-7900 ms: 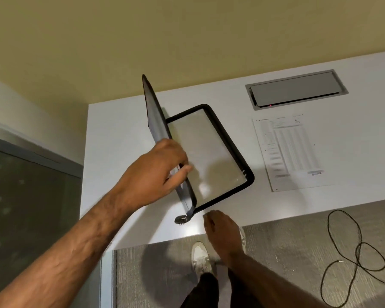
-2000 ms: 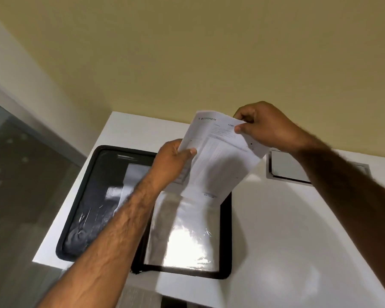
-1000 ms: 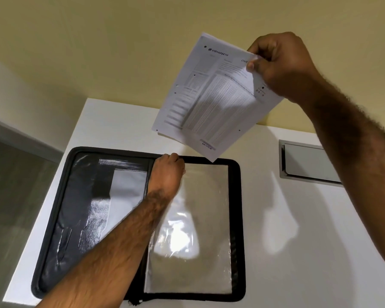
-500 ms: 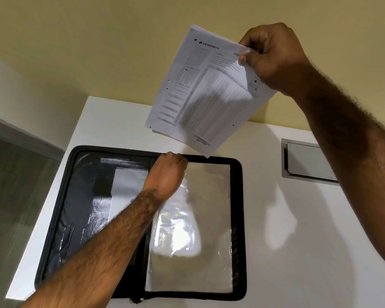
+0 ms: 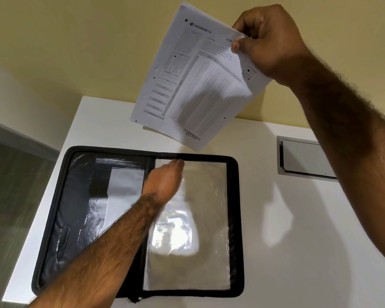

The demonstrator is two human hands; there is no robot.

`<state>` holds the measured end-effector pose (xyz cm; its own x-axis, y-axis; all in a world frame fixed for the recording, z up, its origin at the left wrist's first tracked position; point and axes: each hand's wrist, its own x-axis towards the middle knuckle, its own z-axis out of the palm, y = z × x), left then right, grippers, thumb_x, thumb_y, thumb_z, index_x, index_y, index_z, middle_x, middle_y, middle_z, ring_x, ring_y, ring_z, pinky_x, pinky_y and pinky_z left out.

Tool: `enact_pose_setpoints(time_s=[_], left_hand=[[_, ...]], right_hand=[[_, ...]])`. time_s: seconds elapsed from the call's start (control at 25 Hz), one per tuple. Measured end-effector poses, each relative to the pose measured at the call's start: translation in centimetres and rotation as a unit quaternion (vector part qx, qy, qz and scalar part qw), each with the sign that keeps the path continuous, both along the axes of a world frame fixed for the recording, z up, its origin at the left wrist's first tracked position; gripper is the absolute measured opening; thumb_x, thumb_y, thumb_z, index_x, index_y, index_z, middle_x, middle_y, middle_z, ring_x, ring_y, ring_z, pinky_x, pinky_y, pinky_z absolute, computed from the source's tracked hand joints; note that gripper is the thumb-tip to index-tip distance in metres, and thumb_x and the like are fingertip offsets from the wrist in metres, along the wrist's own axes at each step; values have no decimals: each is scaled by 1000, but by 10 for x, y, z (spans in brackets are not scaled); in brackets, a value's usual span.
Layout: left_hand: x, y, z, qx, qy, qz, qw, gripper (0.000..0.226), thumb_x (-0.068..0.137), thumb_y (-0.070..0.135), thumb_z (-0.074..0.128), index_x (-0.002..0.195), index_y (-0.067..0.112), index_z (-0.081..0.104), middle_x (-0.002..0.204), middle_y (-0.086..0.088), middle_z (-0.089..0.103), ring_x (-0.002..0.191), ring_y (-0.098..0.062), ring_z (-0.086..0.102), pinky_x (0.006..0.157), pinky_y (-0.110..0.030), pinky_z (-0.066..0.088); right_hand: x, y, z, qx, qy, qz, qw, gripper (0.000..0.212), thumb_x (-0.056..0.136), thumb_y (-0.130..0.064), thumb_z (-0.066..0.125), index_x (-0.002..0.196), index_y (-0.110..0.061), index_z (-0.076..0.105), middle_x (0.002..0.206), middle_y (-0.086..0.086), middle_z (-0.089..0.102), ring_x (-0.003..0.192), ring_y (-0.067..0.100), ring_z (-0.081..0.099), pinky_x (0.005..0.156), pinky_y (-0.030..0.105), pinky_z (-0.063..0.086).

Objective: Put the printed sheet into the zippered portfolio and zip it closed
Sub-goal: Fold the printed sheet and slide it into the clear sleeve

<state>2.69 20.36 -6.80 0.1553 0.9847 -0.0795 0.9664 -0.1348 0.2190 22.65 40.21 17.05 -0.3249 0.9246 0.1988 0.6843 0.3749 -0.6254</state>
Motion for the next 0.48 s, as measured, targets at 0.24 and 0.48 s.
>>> enact_pose_setpoints(time_s=[0.24,0.48], left_hand=[[-4,5,-1,-41,-133,59,988,21,97,28,44,115,29,54,86,9,66,69,-15,64,63,-30,53],[-3,-9,-11,-26,-159,75,984,22,97,24,46,106,28,65,106,10,68,92,-14,64,78,-29,53]], right_hand=[[-1,4,-4,-30,37,0,999,16,84,-15,63,91,-5,72,86,1,67,74,10,61,66,24,49],[-8,9,-18,-79,54,15,995,16,80,-10,65,92,-2,73,88,12,71,73,11,62,65,25,49]])
